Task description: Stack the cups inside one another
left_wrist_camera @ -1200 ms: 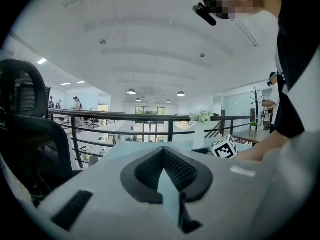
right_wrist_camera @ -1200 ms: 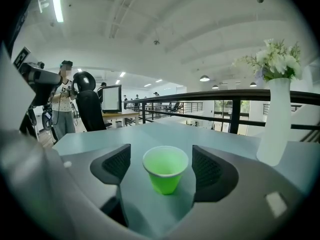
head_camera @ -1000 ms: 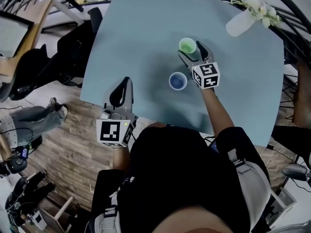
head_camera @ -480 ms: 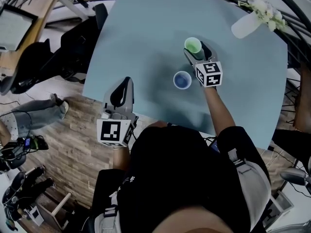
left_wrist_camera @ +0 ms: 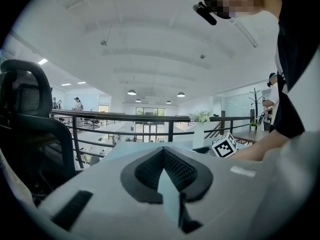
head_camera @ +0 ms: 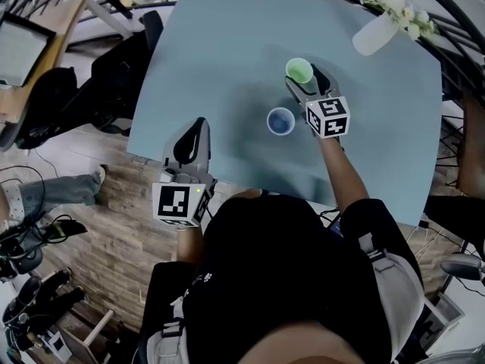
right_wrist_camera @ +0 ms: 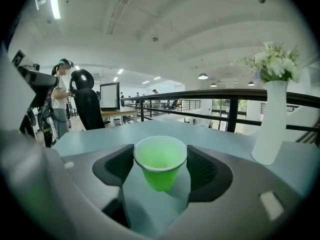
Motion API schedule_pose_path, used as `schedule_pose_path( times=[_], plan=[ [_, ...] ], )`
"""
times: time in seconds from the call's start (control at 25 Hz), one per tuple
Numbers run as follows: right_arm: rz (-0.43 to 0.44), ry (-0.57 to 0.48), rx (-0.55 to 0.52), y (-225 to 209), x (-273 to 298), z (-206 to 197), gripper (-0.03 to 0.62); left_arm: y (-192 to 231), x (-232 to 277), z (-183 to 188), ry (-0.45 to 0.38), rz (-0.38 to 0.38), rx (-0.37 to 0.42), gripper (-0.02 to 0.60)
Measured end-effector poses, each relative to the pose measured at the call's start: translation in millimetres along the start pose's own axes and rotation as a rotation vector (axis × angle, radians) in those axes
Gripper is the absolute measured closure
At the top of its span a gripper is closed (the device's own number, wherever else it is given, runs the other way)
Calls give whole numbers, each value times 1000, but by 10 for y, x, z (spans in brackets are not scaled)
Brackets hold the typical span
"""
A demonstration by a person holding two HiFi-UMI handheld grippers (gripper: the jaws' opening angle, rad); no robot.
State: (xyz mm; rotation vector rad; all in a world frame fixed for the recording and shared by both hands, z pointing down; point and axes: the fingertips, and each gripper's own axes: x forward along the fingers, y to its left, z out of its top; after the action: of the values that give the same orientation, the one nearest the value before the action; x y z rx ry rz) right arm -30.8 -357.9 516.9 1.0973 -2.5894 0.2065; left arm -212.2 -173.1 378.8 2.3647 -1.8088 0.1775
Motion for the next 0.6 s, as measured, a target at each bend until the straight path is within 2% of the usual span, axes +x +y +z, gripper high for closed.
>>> schedule_pose_path(
  times=[0.6],
  plan=[
    [6, -89, 12, 302, -636, 258, 258, -243, 93, 70, -56, -106, 5, 597]
  ],
)
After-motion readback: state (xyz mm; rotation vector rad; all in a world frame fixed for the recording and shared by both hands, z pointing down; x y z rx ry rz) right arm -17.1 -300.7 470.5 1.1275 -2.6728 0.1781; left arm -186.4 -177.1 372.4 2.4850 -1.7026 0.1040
